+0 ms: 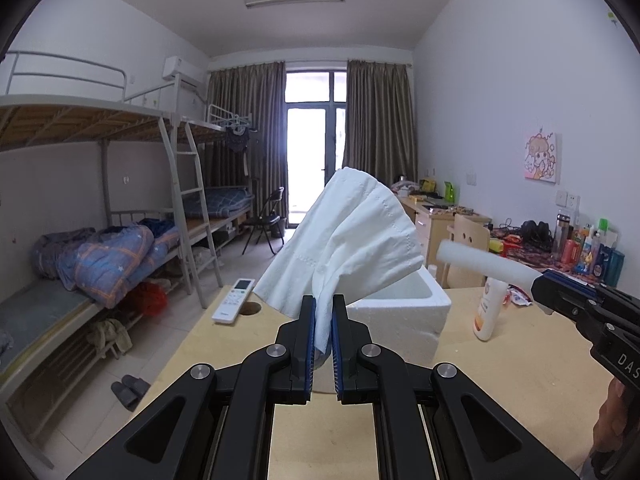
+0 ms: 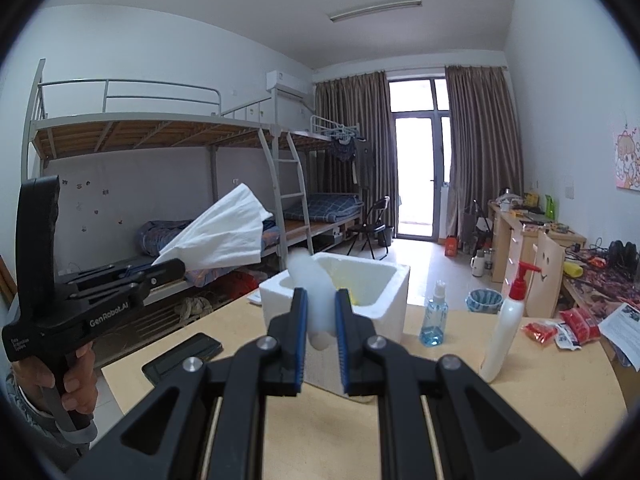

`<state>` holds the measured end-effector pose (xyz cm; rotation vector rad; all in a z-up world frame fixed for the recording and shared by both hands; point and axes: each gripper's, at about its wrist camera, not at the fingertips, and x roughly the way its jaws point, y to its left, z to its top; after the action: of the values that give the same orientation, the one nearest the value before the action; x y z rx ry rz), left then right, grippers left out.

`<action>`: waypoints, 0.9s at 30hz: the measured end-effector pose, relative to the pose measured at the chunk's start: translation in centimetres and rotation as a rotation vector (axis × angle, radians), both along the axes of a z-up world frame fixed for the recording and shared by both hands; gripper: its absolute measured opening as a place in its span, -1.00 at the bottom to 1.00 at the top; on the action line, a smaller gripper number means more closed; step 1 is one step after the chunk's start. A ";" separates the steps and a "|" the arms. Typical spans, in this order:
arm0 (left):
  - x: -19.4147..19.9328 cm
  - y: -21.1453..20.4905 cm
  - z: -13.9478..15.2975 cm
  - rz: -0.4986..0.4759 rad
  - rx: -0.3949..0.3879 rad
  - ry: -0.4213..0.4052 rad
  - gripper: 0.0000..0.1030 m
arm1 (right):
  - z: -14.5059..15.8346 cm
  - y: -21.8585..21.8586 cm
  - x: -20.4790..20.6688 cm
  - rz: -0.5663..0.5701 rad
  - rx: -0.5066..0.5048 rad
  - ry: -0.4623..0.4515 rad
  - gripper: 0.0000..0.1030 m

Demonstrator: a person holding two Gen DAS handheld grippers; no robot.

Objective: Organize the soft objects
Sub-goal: 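Carry the paper towel and foam tube together over the white foam box, then lower the foam tube into the foam box and open the right gripper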

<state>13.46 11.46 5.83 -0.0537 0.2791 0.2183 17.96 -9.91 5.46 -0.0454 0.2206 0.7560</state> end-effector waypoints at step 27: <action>8.1 2.3 0.7 -0.031 -0.004 0.083 -0.85 | 1.6 4.2 5.7 -0.081 -0.059 0.032 -0.68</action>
<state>21.55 13.76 6.56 -0.0443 0.3623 0.1897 23.67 -5.66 7.04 -0.0801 0.2739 0.6701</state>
